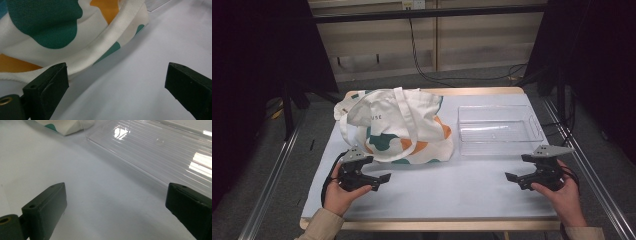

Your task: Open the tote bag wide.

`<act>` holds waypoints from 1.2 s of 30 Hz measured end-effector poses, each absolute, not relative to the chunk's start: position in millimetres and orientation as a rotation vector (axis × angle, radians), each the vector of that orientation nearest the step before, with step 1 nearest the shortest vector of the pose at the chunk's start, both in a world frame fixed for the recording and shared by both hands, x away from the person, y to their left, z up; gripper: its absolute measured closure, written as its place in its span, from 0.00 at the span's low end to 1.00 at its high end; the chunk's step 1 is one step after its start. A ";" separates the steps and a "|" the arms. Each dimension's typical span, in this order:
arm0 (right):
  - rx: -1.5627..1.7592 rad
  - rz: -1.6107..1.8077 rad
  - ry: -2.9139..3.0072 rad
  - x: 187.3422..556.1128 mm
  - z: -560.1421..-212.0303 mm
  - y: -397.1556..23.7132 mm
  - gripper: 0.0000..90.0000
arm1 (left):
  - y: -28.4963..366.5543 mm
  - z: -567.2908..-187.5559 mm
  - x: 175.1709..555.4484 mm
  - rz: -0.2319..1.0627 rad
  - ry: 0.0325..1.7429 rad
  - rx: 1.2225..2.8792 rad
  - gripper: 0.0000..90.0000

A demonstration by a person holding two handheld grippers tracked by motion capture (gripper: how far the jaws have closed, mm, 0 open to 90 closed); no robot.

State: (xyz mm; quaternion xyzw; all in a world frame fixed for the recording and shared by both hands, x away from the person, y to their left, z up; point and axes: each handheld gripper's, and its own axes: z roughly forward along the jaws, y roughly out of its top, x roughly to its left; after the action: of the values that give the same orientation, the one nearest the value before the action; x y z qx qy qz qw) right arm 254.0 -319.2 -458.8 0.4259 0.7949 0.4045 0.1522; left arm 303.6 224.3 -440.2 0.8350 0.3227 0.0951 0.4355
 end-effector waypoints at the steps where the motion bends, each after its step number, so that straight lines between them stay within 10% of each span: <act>1: 1.218 1.158 2.280 254.2 -458.9 -318.3 0.03 | 224.9 -440.1 303.7 0.236 0.804 2.071 0.05; 36: 1.110 1.190 2.419 273.4 -435.0 -271.3 0.08 | 255.5 -407.5 318.7 0.231 0.833 2.054 0.07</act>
State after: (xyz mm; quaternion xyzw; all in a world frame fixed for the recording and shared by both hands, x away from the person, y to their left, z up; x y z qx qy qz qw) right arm 273.4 -271.3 -435.0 0.3782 0.8244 0.4056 0.1130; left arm 318.7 255.5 -407.5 0.8272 0.3357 0.0931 0.4408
